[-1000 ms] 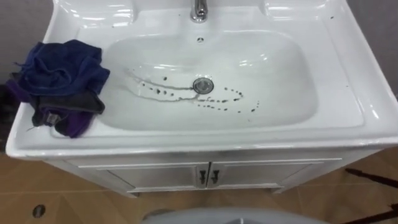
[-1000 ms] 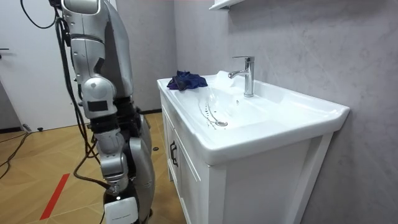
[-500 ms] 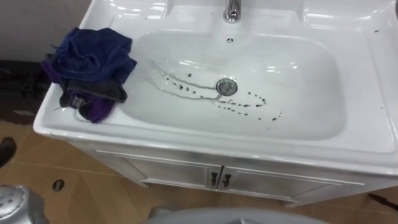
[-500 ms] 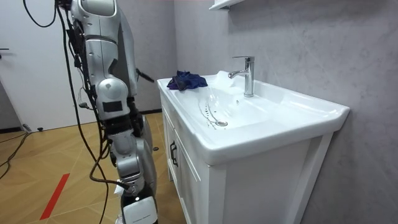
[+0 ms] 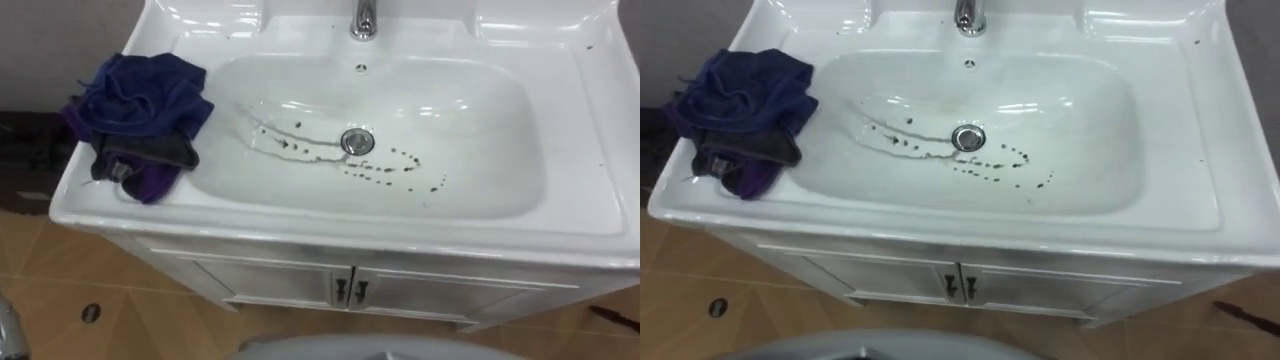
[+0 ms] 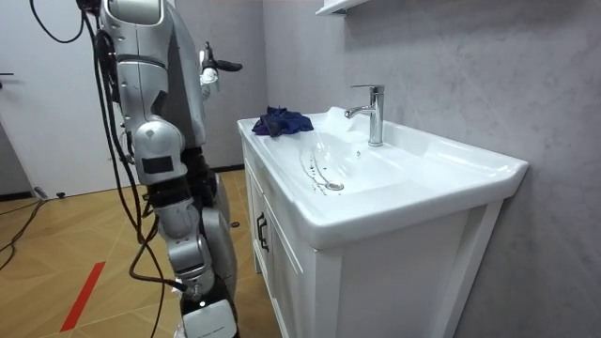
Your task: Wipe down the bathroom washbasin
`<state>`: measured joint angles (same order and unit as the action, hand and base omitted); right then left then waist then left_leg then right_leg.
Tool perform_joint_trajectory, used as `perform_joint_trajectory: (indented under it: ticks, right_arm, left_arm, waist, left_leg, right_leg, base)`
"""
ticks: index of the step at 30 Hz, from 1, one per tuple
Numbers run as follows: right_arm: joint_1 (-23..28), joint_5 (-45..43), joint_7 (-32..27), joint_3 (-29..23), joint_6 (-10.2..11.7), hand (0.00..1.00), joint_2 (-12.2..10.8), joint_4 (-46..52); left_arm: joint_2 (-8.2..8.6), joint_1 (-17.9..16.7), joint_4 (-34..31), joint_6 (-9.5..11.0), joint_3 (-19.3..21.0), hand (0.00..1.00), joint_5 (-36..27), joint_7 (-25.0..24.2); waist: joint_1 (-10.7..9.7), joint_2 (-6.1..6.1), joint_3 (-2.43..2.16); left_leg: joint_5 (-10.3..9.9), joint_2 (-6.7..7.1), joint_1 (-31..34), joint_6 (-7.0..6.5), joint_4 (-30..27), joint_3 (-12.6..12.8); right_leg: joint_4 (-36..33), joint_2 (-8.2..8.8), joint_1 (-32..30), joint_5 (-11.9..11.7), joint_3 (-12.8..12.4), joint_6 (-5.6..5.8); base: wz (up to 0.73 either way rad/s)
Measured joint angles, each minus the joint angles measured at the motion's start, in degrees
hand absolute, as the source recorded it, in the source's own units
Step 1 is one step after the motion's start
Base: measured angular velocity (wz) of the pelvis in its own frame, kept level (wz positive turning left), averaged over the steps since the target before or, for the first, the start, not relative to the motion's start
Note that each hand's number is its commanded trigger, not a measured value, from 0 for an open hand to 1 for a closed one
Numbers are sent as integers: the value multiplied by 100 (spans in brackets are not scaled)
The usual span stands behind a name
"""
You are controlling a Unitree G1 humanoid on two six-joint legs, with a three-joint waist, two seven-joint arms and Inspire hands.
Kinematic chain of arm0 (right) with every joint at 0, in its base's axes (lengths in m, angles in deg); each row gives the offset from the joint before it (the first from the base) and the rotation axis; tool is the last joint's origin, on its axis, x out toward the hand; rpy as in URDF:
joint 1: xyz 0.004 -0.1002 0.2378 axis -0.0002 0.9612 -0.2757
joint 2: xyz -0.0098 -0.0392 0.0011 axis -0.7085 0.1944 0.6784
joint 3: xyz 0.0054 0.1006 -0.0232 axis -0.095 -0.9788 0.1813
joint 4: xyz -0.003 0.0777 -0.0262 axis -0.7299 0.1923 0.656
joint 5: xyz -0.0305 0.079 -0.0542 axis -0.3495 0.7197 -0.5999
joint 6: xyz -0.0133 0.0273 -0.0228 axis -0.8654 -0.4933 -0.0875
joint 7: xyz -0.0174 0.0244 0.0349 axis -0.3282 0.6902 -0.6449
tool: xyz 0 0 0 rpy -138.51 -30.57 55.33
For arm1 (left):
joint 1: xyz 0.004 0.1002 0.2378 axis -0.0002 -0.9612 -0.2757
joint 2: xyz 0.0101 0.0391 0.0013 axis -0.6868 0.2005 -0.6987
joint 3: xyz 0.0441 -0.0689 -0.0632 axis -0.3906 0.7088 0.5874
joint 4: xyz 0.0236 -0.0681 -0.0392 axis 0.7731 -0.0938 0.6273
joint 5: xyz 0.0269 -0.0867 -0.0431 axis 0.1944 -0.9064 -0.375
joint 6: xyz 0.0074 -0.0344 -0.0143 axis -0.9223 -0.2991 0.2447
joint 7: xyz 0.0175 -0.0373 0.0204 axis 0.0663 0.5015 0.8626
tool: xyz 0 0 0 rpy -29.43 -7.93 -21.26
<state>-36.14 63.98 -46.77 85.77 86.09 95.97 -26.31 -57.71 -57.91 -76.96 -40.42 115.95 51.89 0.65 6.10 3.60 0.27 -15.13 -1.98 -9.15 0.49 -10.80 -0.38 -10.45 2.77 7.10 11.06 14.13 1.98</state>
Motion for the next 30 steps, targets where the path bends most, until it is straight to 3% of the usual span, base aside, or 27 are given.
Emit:
perform_joint_trajectory:
  ticks: [3, 11, 15, 19, 22, 24, 30]
  right_arm:
    - [13, 35, 83, 1, 64, 0, -11, 0]
    - [27, 346, 104, -3, 71, 0, -40, -23]
    - [27, 388, 144, -5, 70, 0, -57, -40]
    - [45, 392, 186, -73, 69, 0, -63, -48]
    - [132, 393, 204, -129, 58, 0, -64, -48]
    - [155, 417, 206, -122, 50, 0, -60, -45]
    - [148, 463, 260, -112, 17, 0, -65, -40]
  left_arm:
    - [1, 11, -45, 40, -389, 0, 227, -142]
    - [36, 48, 184, 52, -1306, 0, 752, -679]
    - [186, 42, 655, 39, -1772, 0, 1080, -961]
    - [235, 41, 781, 36, -1884, 0, 1190, -1111]
    - [236, 41, 905, 39, -1935, 0, 1607, -1135]
    - [236, 36, 1185, 38, -1955, 0, 1761, -1129]
    - [236, 35, 1925, 18, -2149, 0, 1823, -1050]
  waist:
    - [-137, -24, 55]
    - [-373, -37, 56]
    - [-488, -39, 52]
    - [-601, -60, 37]
    - [-628, -55, 32]
    - [-660, -34, 18]
    - [-722, -15, 31]
  left_leg:
    - [0, 1, -14, 0, 7, -3]
    - [0, -10, -68, 0, 15, 59]
    - [0, -21, -111, 0, 30, 152]
    - [0, -34, -183, 0, 61, 181]
    - [0, -43, -325, 0, 131, 179]
    - [0, -38, -378, 0, 139, 191]
    - [0, -41, -409, 0, 154, 291]
  right_leg:
    - [11, 0, 82, 2, -10, 4]
    - [75, -40, 104, -1, -194, 0]
    - [74, -59, 99, -3, -297, -2]
    - [72, -76, 108, -5, -335, -6]
    - [75, -91, 174, -5, -404, -6]
    - [71, -93, 208, -5, -473, -5]
    - [58, -107, 187, -6, -570, -6]
  base:
    - [0]
    - [-8]
    - [-10]
    - [-11]
    - [-15]
    - [-14]
    - [-8]
